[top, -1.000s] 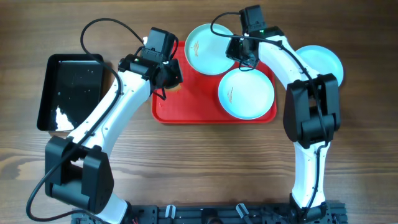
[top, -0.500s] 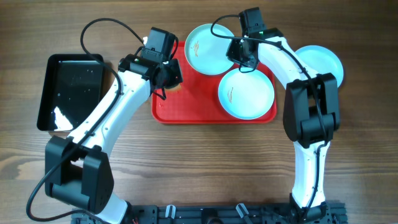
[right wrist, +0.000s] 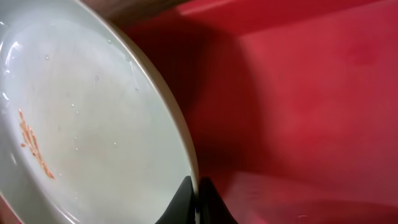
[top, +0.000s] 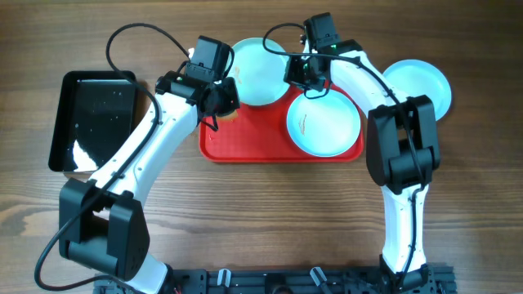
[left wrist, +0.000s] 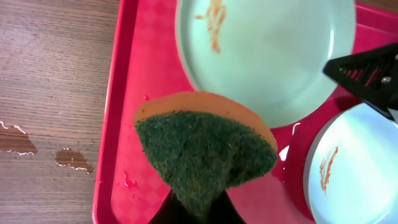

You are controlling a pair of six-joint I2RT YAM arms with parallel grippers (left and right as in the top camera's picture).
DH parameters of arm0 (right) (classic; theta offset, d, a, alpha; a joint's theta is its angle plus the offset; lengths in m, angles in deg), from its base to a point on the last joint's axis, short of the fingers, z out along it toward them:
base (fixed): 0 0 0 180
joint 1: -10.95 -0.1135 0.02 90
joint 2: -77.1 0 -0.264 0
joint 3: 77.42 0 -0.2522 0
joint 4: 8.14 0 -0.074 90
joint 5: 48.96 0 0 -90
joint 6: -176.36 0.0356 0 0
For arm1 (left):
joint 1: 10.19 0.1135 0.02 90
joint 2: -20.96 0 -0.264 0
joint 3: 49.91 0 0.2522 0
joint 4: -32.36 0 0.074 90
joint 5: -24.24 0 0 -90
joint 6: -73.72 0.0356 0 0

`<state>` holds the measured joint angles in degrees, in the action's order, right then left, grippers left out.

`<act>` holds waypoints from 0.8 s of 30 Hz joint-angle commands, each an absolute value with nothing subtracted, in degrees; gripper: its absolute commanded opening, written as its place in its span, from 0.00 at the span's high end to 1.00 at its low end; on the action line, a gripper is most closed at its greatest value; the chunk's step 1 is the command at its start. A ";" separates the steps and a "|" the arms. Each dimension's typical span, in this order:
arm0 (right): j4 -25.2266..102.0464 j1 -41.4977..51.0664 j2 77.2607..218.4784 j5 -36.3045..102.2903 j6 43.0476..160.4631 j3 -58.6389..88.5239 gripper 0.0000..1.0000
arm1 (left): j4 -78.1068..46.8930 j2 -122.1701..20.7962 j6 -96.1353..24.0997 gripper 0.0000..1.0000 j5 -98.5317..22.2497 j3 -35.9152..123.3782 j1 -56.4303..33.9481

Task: Clean dirty plates on tray and stack at the side
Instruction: 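Grasp the top plate's rim with the right gripper and hold it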

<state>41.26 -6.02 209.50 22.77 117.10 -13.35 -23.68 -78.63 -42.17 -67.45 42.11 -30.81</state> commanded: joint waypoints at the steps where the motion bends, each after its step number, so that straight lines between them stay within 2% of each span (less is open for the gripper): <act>1: 43.01 -7.16 211.03 16.59 113.19 -15.01 0.96 | -23.86 -79.24 -40.20 0.96 -69.27 41.70 -30.57; 14: 56.37 -12.10 211.03 21.16 102.89 -14.99 0.96 | -25.32 -79.35 -35.96 0.96 -68.24 40.96 -26.25; 24: 57.63 -13.70 211.03 31.45 108.79 -14.55 0.96 | -22.79 -79.37 -36.01 0.96 -63.47 34.57 -26.60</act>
